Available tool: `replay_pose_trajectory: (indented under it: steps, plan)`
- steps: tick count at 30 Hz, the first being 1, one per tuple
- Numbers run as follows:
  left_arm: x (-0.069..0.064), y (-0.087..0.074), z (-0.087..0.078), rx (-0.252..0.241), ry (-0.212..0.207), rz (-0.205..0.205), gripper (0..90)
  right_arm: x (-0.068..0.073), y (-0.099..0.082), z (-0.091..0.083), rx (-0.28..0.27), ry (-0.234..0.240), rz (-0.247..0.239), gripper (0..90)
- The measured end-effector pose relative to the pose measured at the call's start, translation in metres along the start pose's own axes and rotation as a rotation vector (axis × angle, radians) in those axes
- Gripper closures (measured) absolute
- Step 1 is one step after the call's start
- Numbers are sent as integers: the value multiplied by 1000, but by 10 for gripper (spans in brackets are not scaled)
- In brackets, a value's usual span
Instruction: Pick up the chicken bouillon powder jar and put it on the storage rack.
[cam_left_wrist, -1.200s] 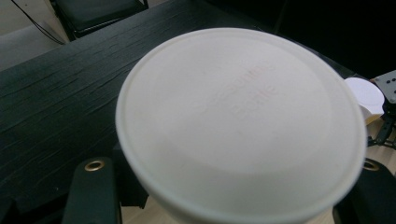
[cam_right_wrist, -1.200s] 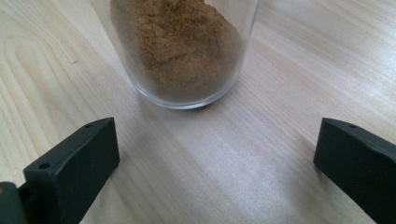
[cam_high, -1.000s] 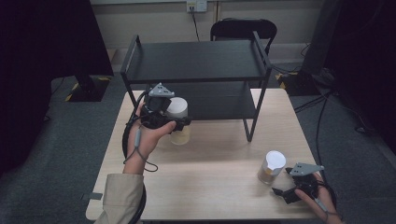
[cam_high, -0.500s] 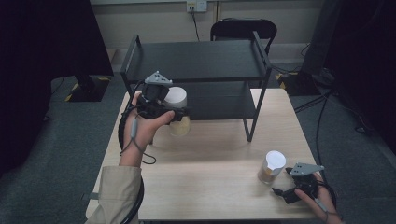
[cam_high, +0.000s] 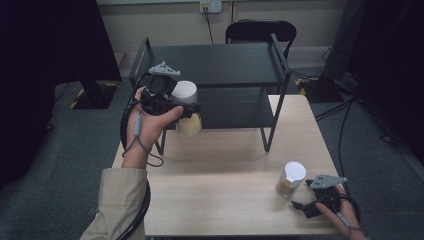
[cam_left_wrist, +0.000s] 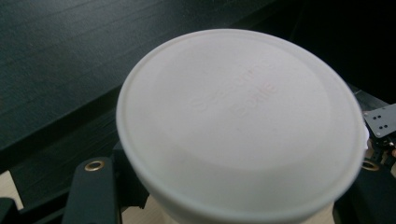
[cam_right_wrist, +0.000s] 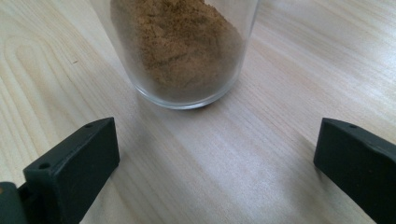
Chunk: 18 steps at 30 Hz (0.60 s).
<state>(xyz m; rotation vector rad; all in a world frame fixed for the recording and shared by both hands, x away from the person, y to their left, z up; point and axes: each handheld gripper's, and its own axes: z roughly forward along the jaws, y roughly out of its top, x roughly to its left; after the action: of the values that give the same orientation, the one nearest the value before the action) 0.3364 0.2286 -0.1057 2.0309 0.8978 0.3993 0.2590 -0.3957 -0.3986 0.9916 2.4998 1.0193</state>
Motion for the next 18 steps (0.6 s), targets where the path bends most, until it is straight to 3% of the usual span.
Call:
replay_pose_trajectory:
  steps: [18]
  plan:
    - [0, 36, -10, -17, -1, 3, 351, 0, 0, 0, 0, 0, 1, 0]
